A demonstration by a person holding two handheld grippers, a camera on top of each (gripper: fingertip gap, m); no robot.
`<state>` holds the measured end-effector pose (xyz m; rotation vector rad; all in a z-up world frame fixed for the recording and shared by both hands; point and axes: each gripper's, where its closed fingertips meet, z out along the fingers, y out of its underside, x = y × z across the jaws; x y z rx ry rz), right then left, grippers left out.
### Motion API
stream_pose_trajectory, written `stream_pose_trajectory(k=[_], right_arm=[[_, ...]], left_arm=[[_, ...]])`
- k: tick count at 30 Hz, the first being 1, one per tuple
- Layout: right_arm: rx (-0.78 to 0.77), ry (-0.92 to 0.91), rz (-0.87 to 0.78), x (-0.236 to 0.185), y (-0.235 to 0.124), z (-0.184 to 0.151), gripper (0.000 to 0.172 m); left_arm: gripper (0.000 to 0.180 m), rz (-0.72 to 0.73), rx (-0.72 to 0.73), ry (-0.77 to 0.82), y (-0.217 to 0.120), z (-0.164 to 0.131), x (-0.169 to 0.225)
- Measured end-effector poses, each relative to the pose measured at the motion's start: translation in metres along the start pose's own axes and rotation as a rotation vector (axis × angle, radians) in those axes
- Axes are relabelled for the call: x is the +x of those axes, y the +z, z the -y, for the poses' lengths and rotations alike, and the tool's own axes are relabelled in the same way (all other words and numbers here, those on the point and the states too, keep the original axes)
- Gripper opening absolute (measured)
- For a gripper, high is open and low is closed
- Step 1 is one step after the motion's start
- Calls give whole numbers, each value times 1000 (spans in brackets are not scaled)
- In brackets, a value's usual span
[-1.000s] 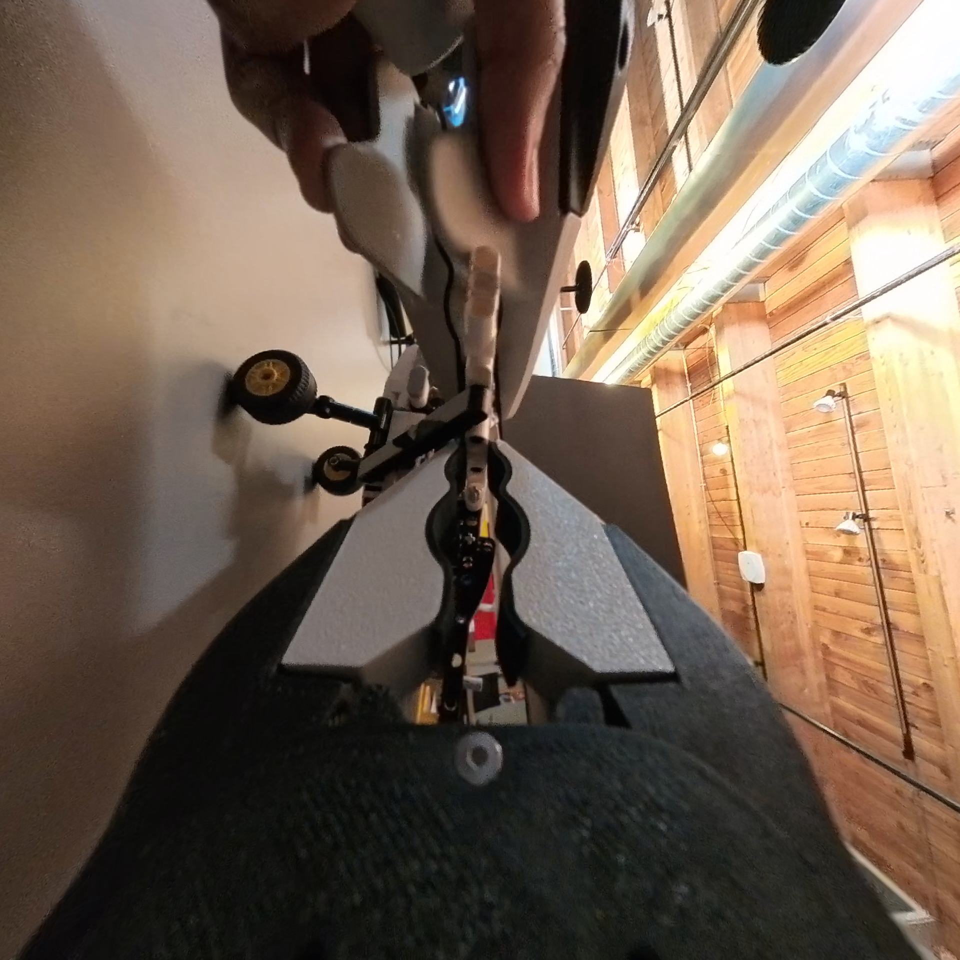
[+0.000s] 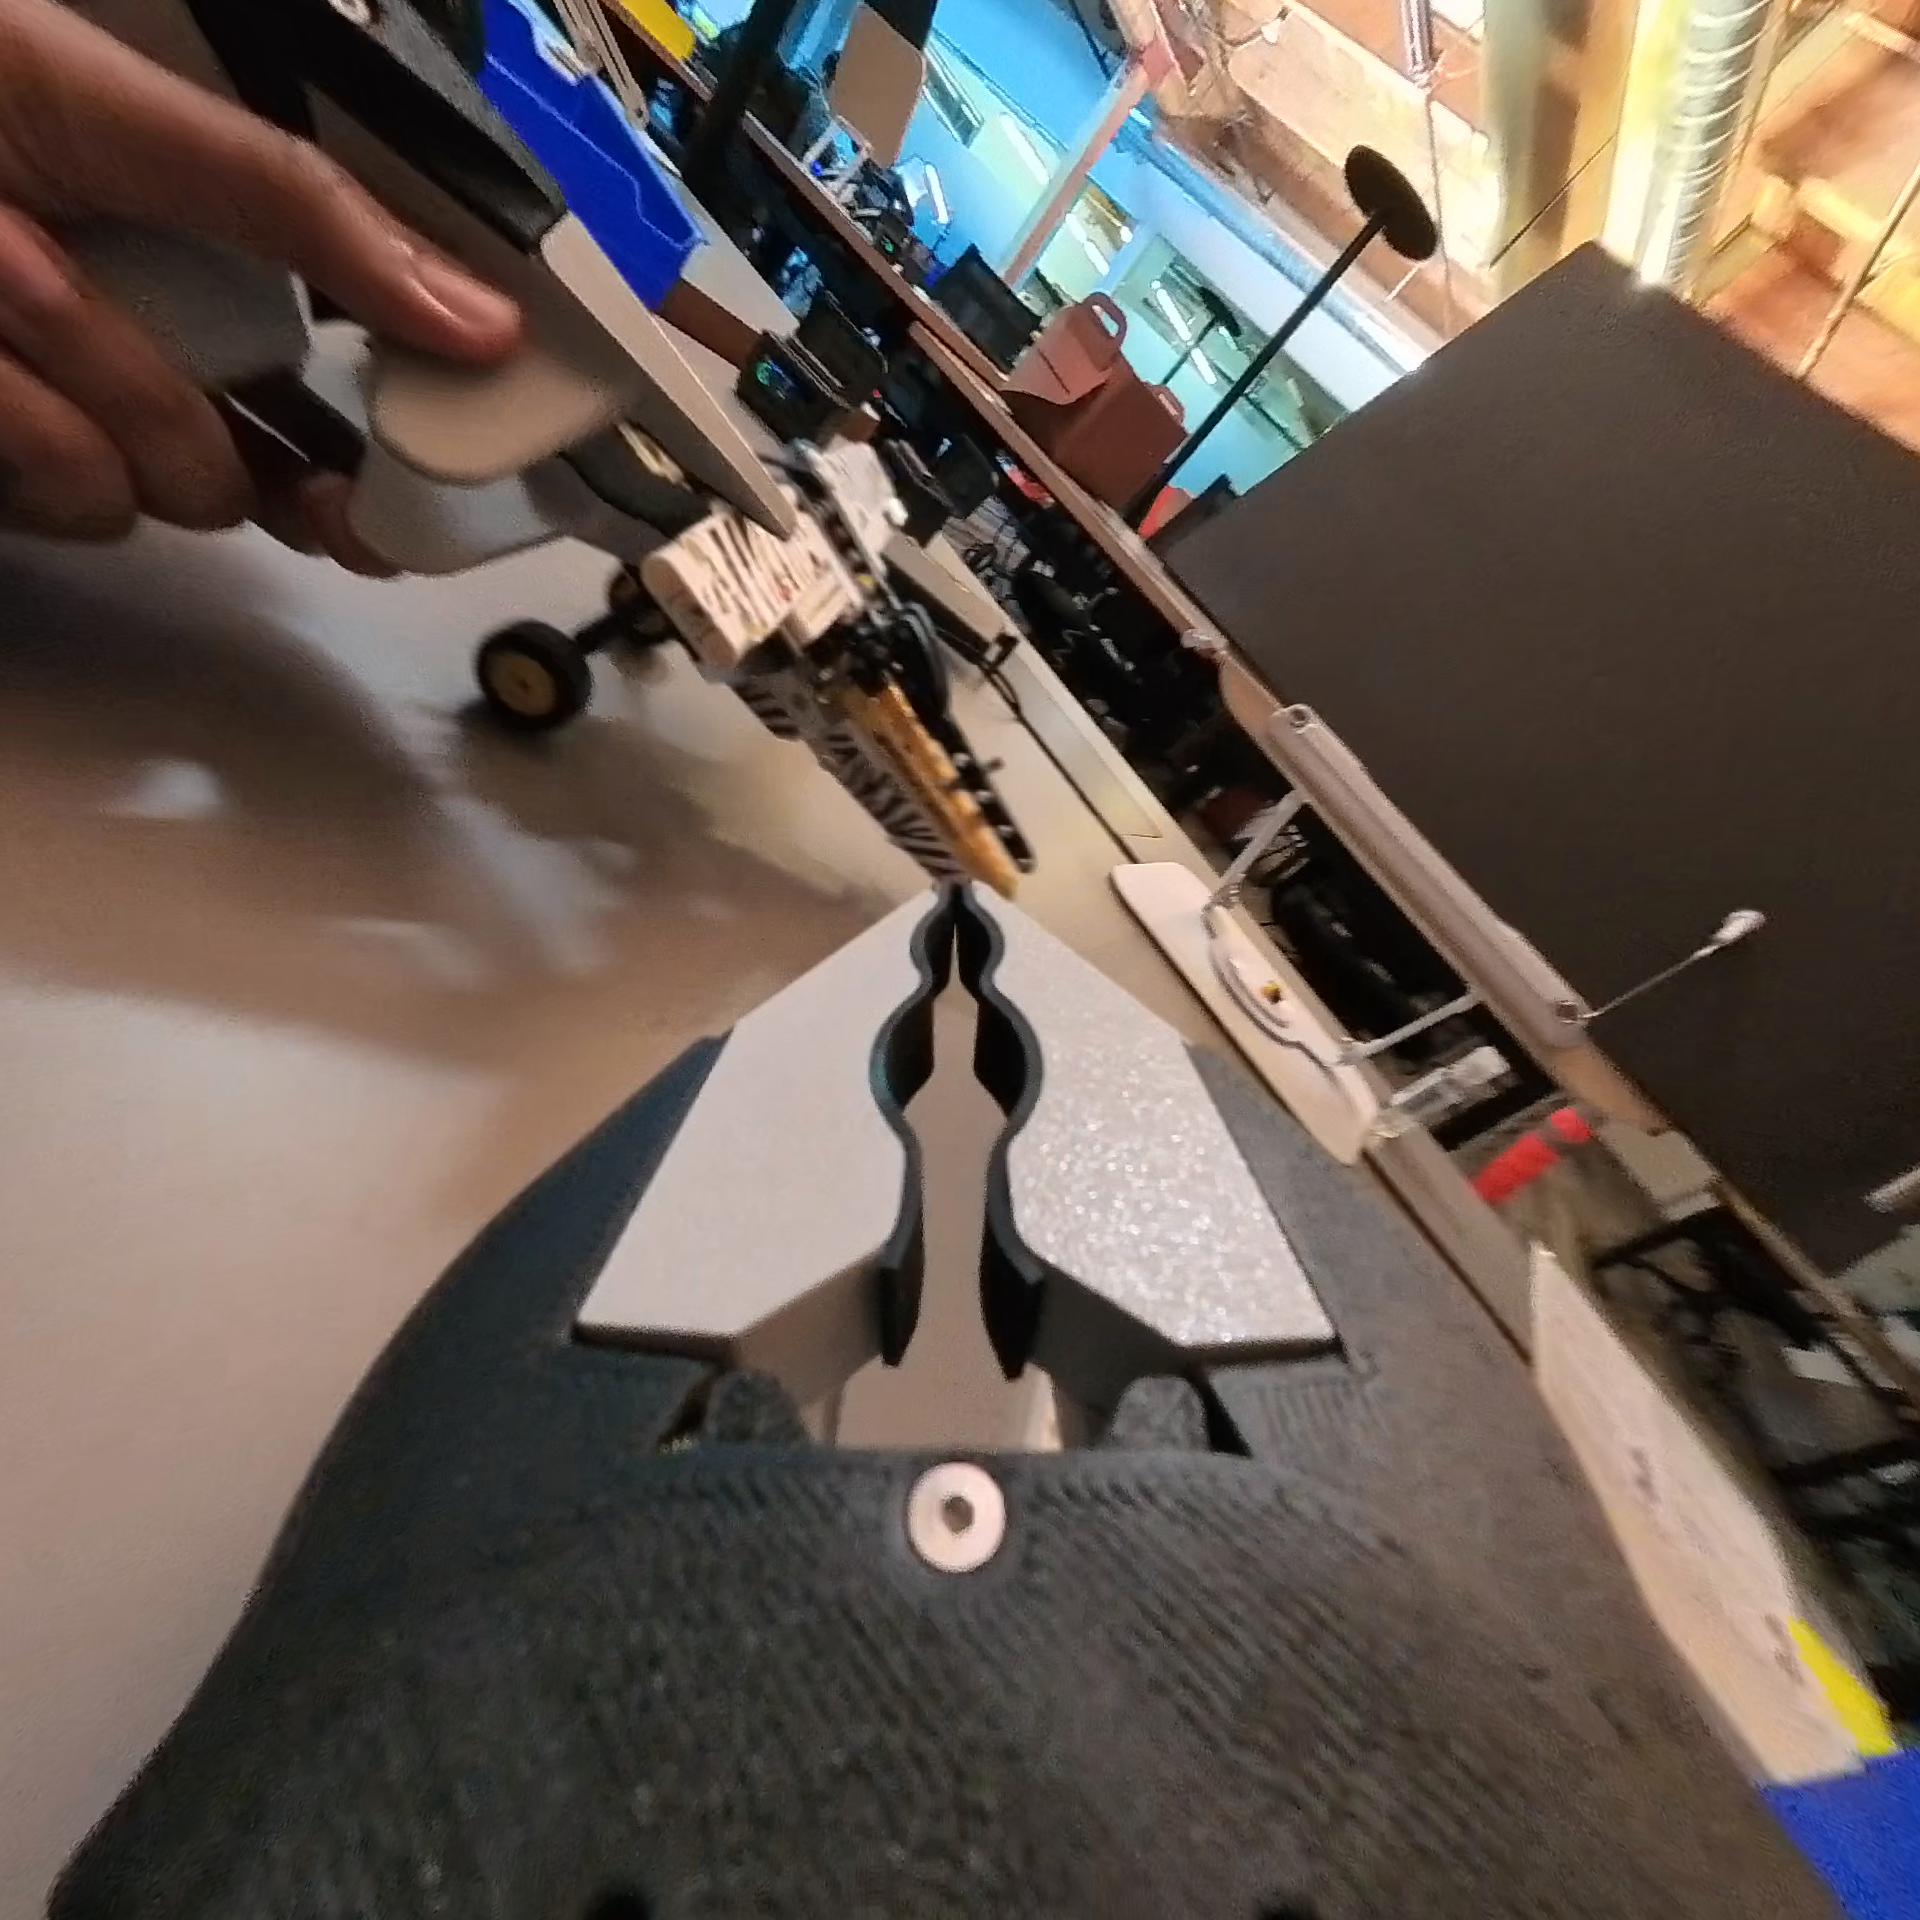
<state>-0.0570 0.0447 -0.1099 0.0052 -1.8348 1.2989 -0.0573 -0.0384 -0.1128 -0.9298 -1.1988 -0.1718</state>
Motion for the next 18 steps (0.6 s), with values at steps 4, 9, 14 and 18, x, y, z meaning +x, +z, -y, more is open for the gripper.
stream_pose_trajectory(k=[4,9,14,18], right_arm=[[50,116,47,-9,3,10,0],[163,253,154,-26,2,32,0],[298,562,284,-30,1,54,7],[325,714,302,-19,6,53,15]], left_arm=[[6,-63,-6,-40,3,-4,6],[6,-118,-2,-51,0,-10,12],[5,-175,35,-32,-6,-11,17],[6,-173,31,-12,-6,-13,18]])
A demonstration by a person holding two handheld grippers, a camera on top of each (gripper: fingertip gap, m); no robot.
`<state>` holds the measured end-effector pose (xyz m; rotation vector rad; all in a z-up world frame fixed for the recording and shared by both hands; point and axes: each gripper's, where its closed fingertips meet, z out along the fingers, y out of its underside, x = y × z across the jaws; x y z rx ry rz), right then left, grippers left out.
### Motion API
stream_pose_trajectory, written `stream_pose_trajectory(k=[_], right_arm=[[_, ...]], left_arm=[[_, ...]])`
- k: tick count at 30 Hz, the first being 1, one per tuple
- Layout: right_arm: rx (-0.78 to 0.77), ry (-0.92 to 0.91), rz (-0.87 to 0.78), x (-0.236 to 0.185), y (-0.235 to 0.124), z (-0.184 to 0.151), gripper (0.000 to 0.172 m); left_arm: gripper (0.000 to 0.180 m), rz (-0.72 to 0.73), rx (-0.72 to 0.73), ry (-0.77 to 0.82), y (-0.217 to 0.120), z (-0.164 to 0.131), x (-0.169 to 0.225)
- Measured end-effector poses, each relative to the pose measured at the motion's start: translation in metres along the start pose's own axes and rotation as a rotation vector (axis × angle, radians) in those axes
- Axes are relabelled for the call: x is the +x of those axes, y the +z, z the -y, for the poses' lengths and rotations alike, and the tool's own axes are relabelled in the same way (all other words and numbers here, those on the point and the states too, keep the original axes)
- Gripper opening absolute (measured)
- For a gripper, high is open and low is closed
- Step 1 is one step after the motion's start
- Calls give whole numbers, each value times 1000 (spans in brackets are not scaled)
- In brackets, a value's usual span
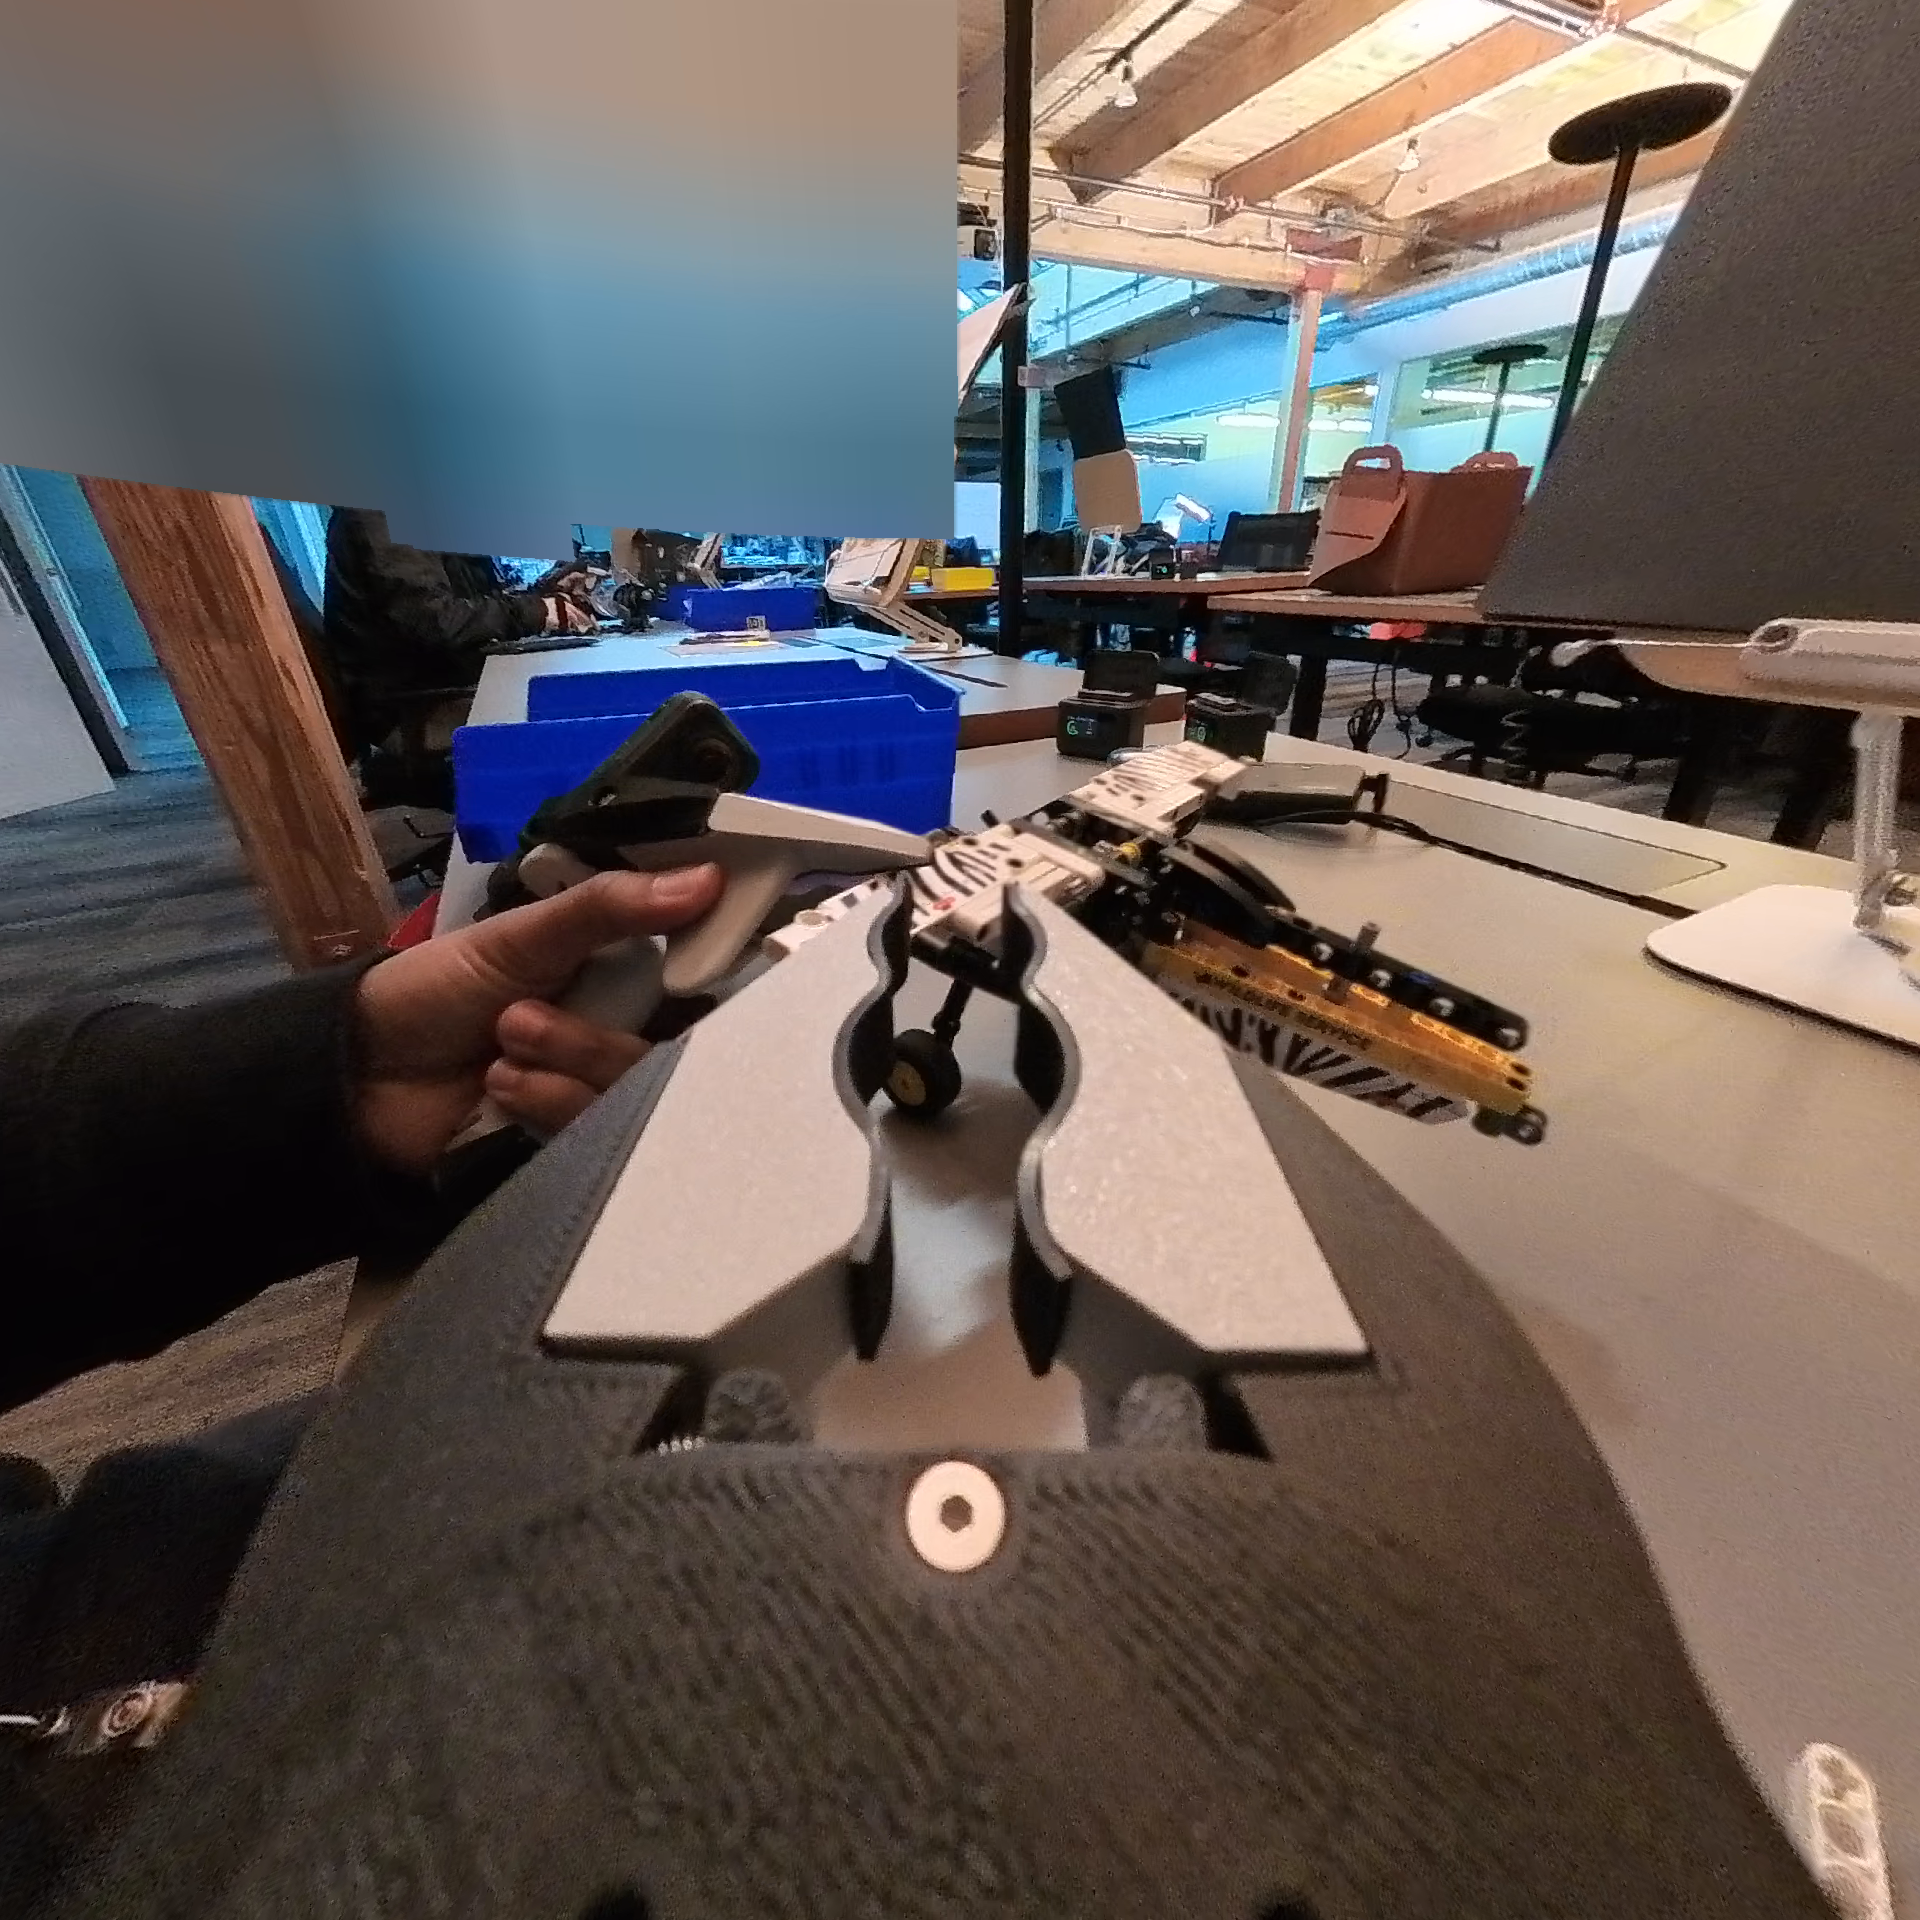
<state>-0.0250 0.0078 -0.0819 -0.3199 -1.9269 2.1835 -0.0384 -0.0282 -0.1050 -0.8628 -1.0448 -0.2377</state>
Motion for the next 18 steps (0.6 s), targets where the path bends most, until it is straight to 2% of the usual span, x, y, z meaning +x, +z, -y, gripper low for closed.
stream_pose_trajectory(k=[3,7,12,18], right_arm=[[-8,-38,-16,1,0,-1,17],[-32,-191,5,-12,0,-5,23],[-86,-405,-28,-21,8,-17,24],[-127,-528,-43,-26,11,-26,23]], left_arm=[[6,-8,6,-5,0,1,0],[6,-28,17,-25,-2,2,1],[7,-17,13,-38,-2,2,-1],[7,-39,26,-53,-4,4,1]])
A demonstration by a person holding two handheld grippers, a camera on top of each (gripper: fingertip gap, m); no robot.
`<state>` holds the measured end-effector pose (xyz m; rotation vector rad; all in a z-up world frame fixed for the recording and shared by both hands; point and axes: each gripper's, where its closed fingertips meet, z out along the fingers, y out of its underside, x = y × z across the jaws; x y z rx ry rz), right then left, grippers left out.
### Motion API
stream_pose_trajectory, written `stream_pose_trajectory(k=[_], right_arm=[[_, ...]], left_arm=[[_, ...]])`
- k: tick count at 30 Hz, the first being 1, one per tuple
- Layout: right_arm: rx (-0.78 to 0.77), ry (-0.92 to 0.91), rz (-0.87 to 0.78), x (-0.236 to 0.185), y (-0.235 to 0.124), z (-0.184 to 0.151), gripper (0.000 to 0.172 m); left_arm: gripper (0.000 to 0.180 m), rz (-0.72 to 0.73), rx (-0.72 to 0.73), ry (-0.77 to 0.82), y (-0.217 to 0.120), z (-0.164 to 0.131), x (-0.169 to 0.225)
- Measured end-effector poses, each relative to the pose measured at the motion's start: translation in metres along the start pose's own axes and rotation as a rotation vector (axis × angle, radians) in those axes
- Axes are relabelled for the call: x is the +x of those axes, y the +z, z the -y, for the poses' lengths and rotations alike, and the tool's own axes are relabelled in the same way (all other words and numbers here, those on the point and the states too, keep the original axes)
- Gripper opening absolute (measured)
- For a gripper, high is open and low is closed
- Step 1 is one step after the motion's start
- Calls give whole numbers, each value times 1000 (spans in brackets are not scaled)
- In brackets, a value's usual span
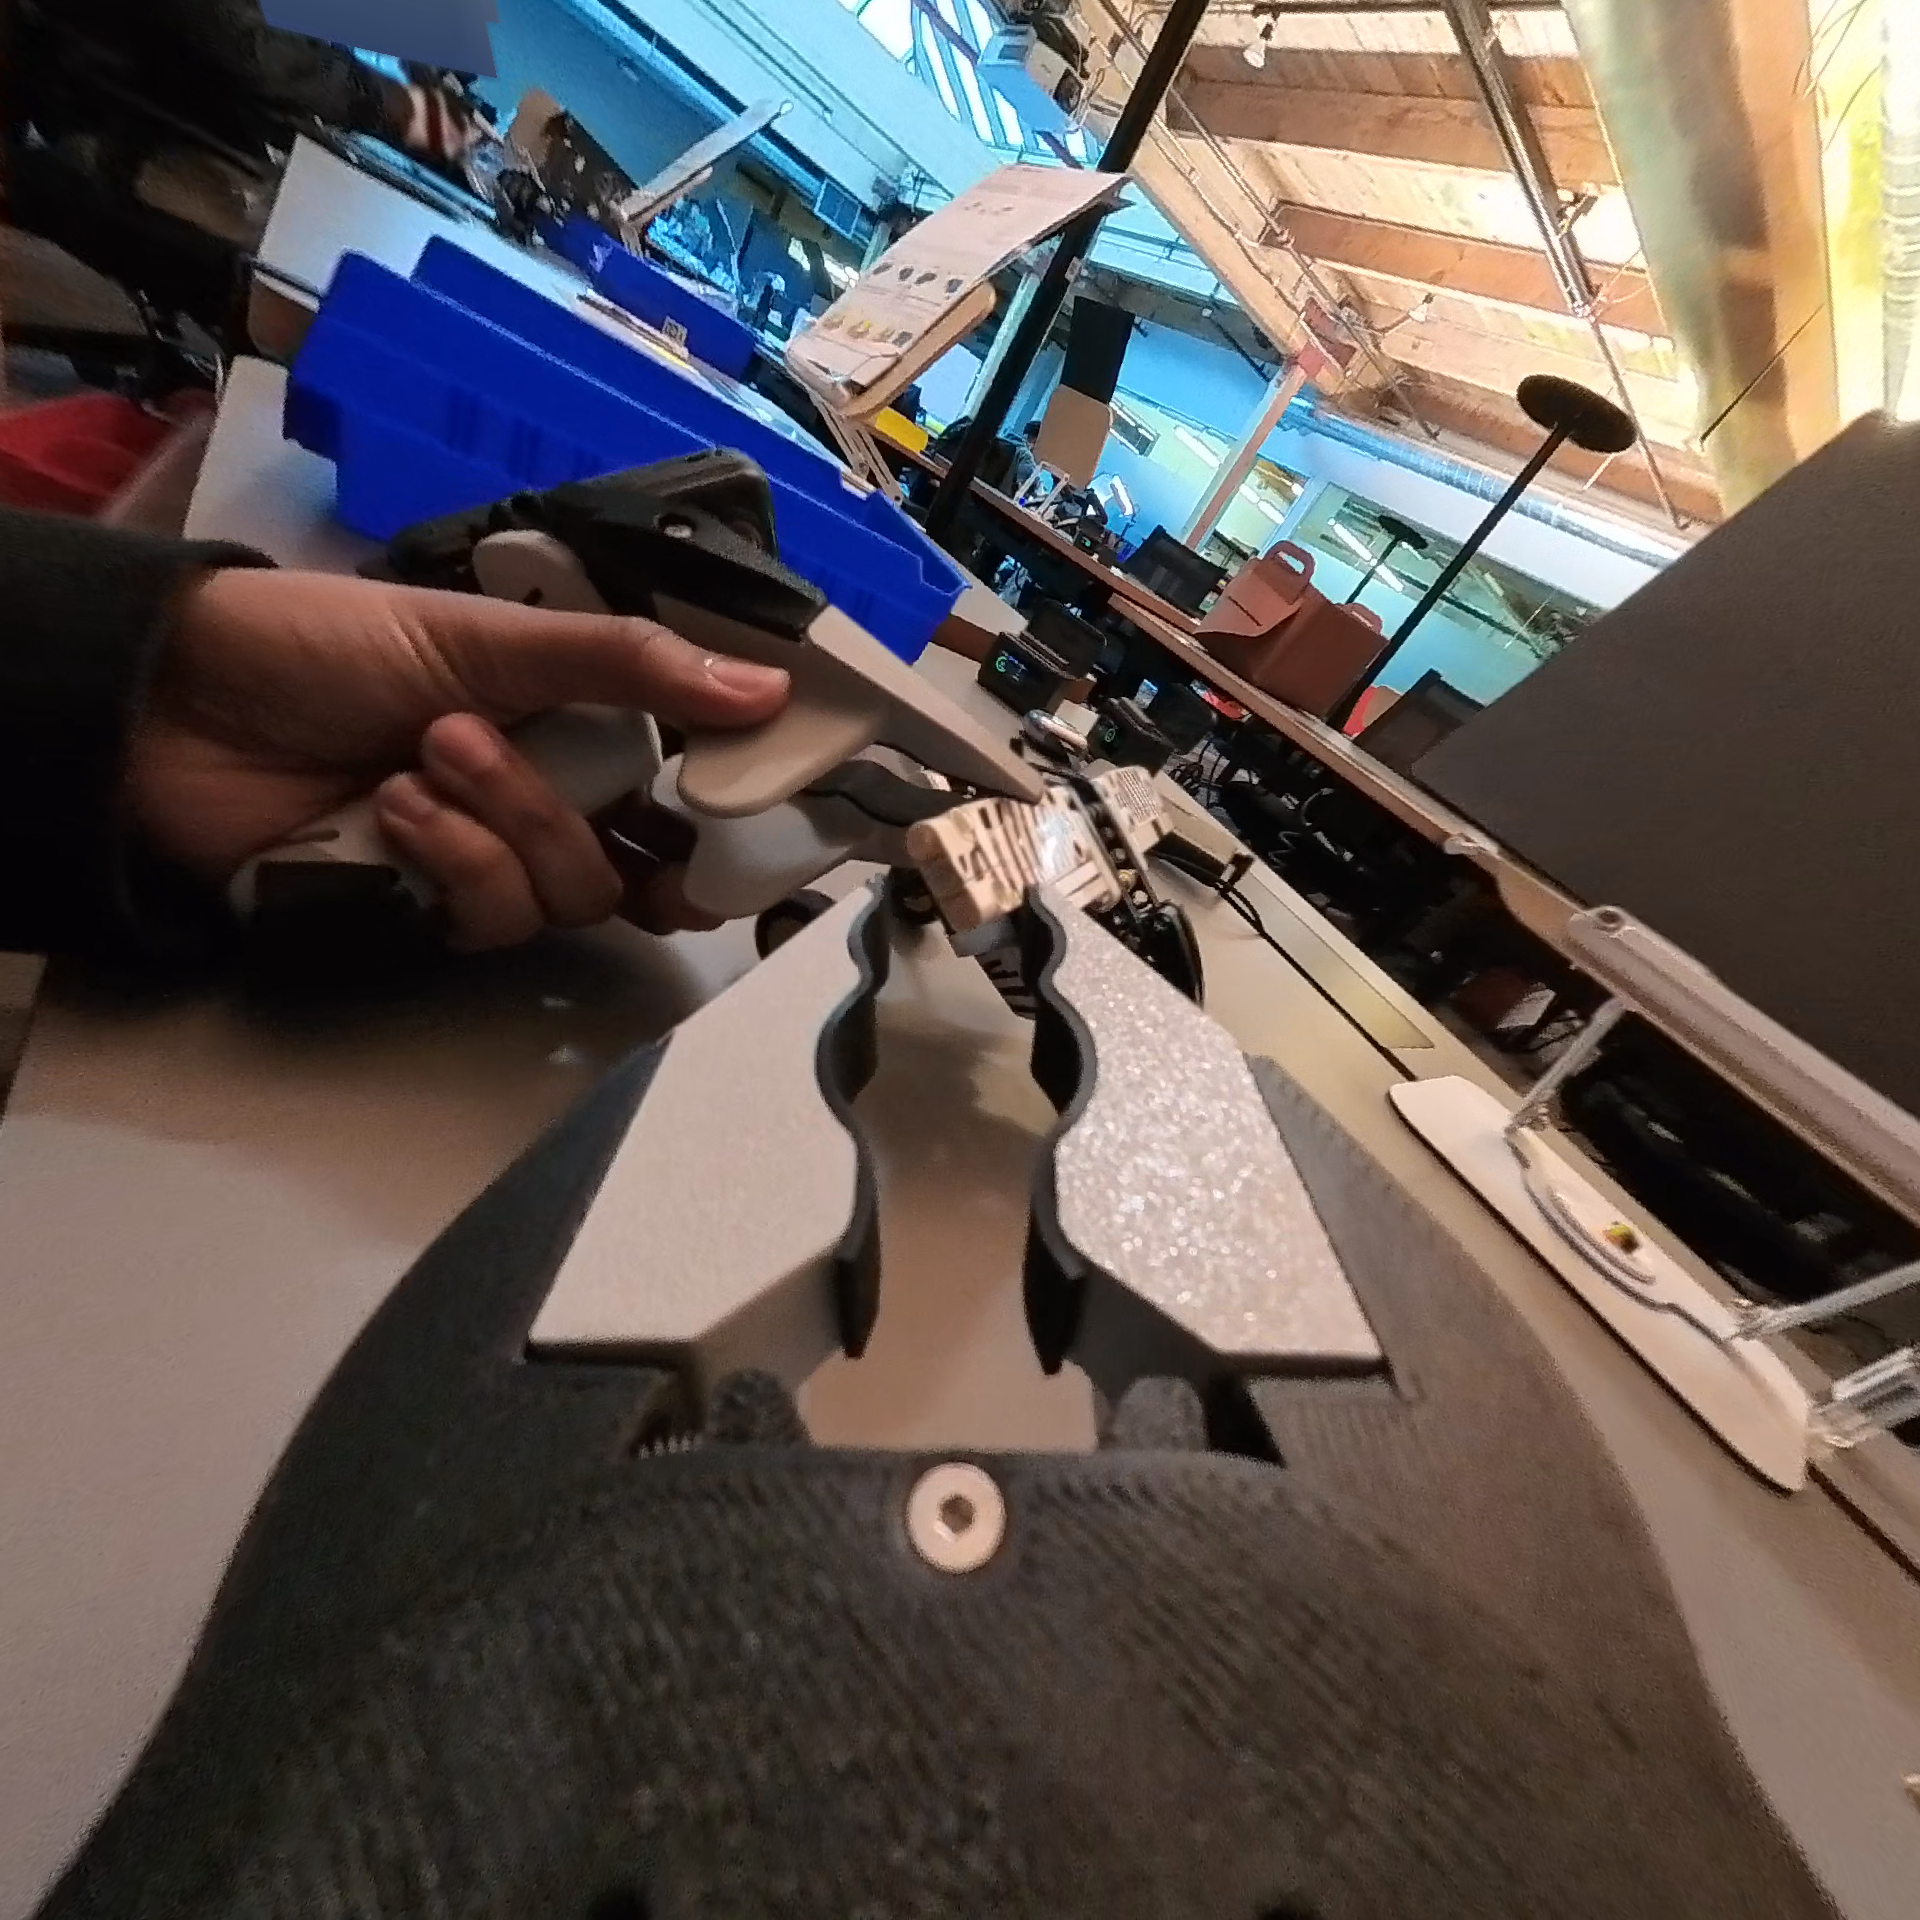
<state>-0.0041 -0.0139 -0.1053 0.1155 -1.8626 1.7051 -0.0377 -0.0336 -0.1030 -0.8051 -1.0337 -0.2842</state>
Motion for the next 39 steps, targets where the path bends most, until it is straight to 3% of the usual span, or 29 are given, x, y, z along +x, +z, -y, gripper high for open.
stream_pose_trajectory(k=[6,8,11,13,19,23,34,39], right_arm=[[-72,-126,-47,0,8,-12,22],[-86,-151,-79,4,9,-13,13],[-96,-141,-73,7,9,-14,11],[-102,-107,-75,12,8,-16,12],[-93,-23,-121,30,0,-19,11],[-69,24,-148,38,-2,-17,12],[7,-76,-182,38,-6,3,9],[77,37,-212,53,-12,14,7]], left_arm=[[8,-5,-14,-15,1,-1,-1],[8,-2,-28,-19,2,-3,-1],[11,-20,-41,-35,2,-6,2],[24,-69,-30,-50,-2,-5,10],[18,-47,310,152,-34,30,25],[17,-15,377,210,-42,37,26],[17,-25,334,155,-38,34,21],[18,7,288,163,-31,28,17]])
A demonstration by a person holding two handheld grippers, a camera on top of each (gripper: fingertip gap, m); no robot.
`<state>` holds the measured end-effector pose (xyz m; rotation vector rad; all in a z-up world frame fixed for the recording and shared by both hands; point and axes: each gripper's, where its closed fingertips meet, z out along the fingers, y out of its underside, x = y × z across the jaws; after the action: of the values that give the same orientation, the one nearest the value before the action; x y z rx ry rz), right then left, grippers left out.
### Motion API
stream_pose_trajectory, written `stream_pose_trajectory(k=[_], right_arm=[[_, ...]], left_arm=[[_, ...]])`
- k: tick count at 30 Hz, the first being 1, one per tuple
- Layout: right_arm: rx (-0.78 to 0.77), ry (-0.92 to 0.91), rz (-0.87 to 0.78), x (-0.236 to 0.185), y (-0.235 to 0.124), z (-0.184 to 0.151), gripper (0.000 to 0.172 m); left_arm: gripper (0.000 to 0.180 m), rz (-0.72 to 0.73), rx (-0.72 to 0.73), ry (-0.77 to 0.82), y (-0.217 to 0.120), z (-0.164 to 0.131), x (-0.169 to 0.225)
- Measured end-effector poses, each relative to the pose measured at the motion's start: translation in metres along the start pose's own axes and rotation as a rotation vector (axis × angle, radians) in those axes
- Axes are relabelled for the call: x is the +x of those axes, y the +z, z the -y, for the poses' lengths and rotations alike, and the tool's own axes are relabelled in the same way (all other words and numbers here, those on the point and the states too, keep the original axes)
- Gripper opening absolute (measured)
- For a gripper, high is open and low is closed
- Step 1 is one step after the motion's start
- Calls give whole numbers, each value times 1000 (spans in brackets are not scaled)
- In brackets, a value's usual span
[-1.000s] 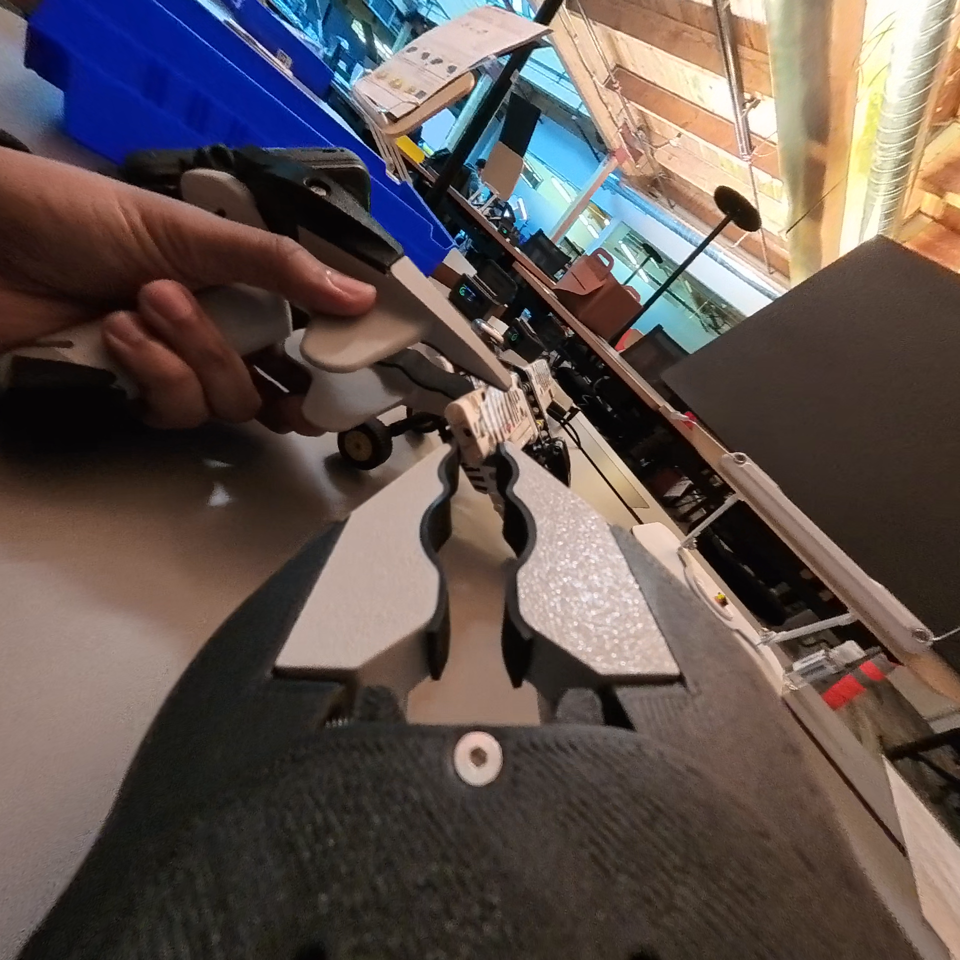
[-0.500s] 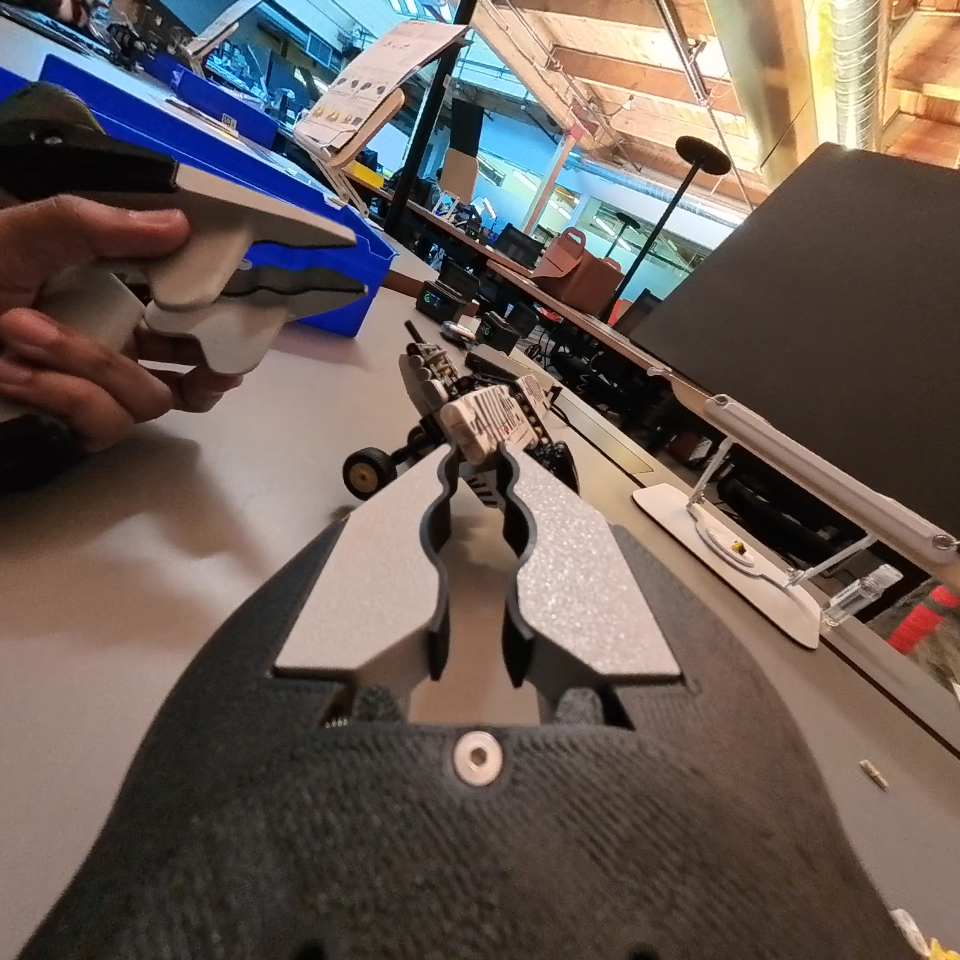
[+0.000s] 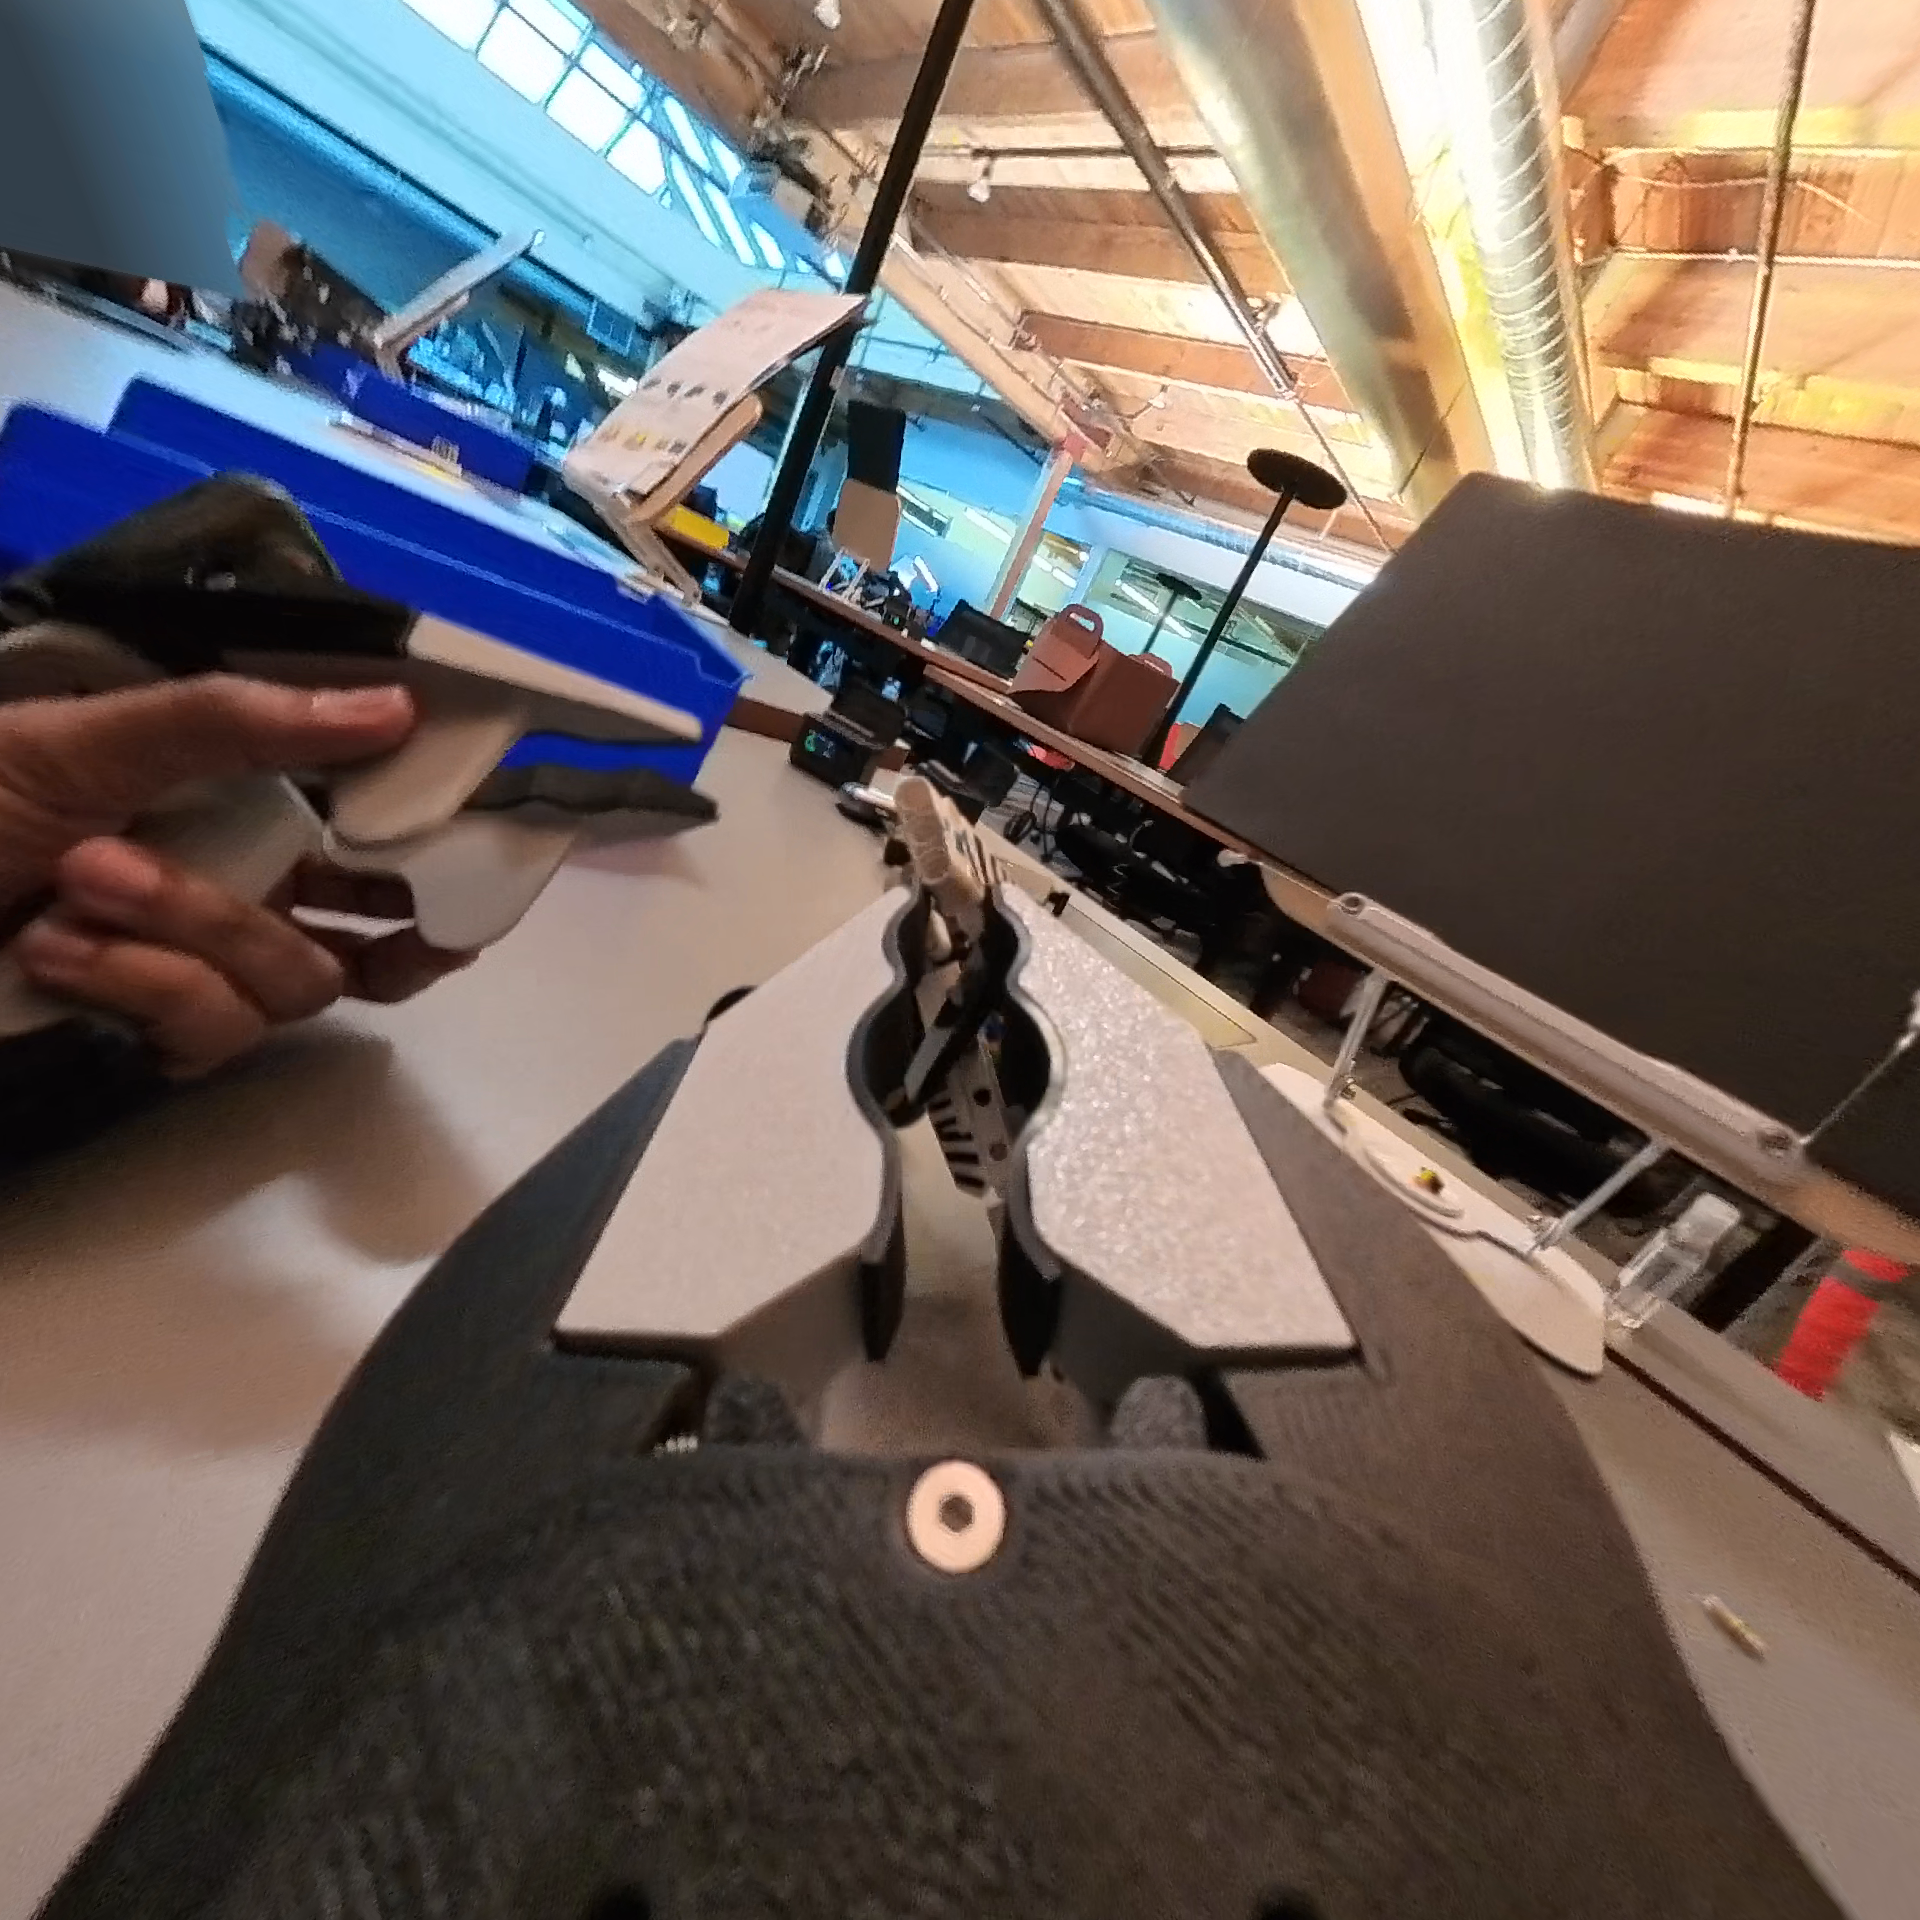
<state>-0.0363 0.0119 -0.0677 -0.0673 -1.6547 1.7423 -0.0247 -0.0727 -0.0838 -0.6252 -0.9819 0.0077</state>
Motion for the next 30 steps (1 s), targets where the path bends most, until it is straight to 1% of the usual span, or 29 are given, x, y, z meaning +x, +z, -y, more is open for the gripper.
stream_pose_trajectory(k=[4,8,11,13,14,15,17,18,19,20,21,22,23,24,25,27,28,29,30], right_arm=[[32,78,-29,15,-6,3,7],[55,128,-53,27,-12,5,6],[71,156,-46,30,-16,7,6],[76,157,-45,30,-19,8,6],[77,150,-43,29,-20,8,6],[76,137,-39,27,-20,8,6],[70,98,-29,21,-21,8,6],[66,73,-20,16,-21,8,6],[60,42,-9,11,-21,8,6],[52,7,3,4,-20,8,6],[45,-30,15,-3,-20,7,7],[36,-74,28,-11,-18,6,7],[23,-130,43,-19,-17,5,7],[9,-195,61,-28,-15,2,7],[-3,-258,70,-35,-14,0,7],[-24,-362,57,-43,-11,-5,7],[-34,-385,73,-47,-10,-7,6],[-43,-387,98,-52,-9,-10,6],[-53,-377,120,-55,-9,-13,7]], left_arm=[[22,26,-87,28,7,-14,-2],[27,61,-156,88,13,-26,-4],[29,90,-165,207,15,-30,-2],[32,83,-175,280,19,-33,4],[33,80,-197,266,23,-37,6],[33,47,-237,222,28,-43,12],[38,-45,-326,83,37,-56,27],[40,-83,-342,25,41,-60,35],[50,-91,-342,-17,44,-61,38],[61,-73,-348,-35,46,-65,39],[63,-70,-377,-24,46,-73,42],[68,-46,-411,-5,44,-83,42],[67,-18,-427,9,43,-91,41],[63,5,-409,7,41,-93,40],[52,9,-361,-13,38,-89,40],[42,7,-281,-92,33,-78,37],[29,24,-262,-131,29,-73,30],[22,42,-248,-157,26,-69,24],[21,48,-251,-168,22,-67,20]])
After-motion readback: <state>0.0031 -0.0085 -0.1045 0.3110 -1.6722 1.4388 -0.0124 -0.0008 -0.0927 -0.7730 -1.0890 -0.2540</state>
